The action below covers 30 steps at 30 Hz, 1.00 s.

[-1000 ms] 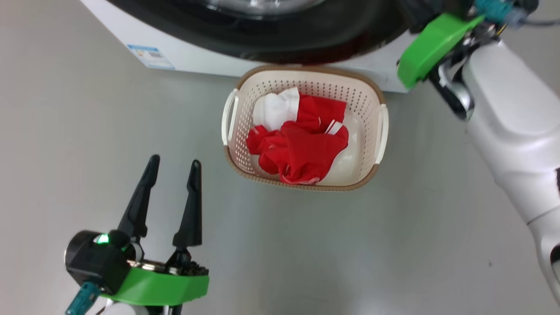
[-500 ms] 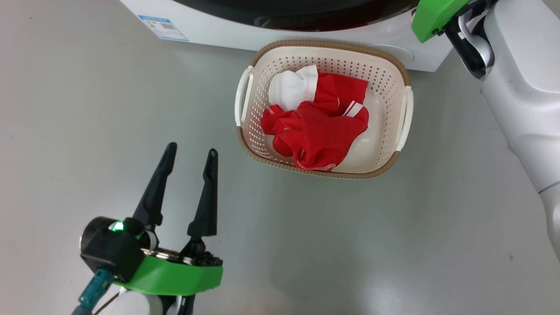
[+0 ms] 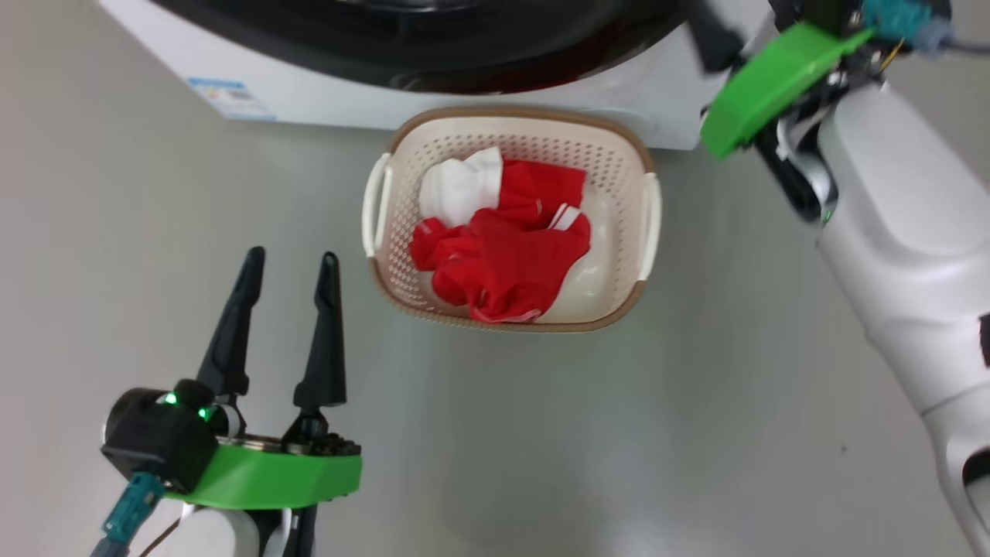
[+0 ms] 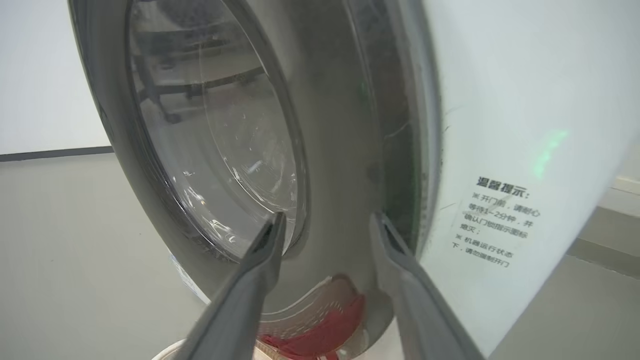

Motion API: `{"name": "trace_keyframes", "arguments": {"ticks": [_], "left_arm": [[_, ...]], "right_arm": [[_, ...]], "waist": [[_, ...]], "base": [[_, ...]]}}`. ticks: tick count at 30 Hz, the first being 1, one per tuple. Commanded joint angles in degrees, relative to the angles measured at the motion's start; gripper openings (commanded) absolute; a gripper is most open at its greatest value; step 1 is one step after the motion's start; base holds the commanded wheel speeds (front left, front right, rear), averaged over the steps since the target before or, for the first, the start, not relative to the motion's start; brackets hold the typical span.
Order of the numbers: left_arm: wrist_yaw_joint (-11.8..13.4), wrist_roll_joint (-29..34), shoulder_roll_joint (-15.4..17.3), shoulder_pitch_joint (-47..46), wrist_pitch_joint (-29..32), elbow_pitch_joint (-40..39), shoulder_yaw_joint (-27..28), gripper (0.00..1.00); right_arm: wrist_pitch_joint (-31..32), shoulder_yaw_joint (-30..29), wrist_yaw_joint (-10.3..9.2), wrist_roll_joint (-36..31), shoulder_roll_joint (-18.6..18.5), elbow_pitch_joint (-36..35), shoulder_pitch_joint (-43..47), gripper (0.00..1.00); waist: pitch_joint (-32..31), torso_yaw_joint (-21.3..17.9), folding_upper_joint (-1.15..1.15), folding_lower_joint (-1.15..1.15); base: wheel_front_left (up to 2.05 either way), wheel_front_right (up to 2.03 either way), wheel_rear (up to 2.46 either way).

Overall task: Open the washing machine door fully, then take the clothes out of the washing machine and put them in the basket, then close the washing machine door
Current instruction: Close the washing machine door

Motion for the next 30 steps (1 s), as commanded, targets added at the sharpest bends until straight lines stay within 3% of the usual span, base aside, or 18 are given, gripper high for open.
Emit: {"name": "trace_keyframes", "arguments": {"ticks": [1,20,30], "left_arm": [[0.17,-0.18,0.72,-0.87,-0.44,-1.22,2.11,1.0],[-1.58,1.41,0.75,3.13,-0.44,1.32,7.2,1.0],[-2.33,3.63,1.18,8.26,-0.44,2.74,9.46,1.0]], "right_arm": [[-0.36,-0.31,-0.22,-0.14,1.29,-1.84,1.44,1.0],[-0.36,-14.6,-0.22,-9.34,2.07,-22.06,29.0,1.0],[-0.36,-19.22,-0.22,-9.89,1.74,-25.31,41.14,1.0]], "waist": [[-2.15,-2.4,0.0,0.0],[-13.5,-13.19,0.0,0.0],[-21.08,-16.39,0.0,0.0]], "base": [[0.0,0.0,0.0],[0.0,0.0,0.0],[0.0,0.0,0.0]]}}
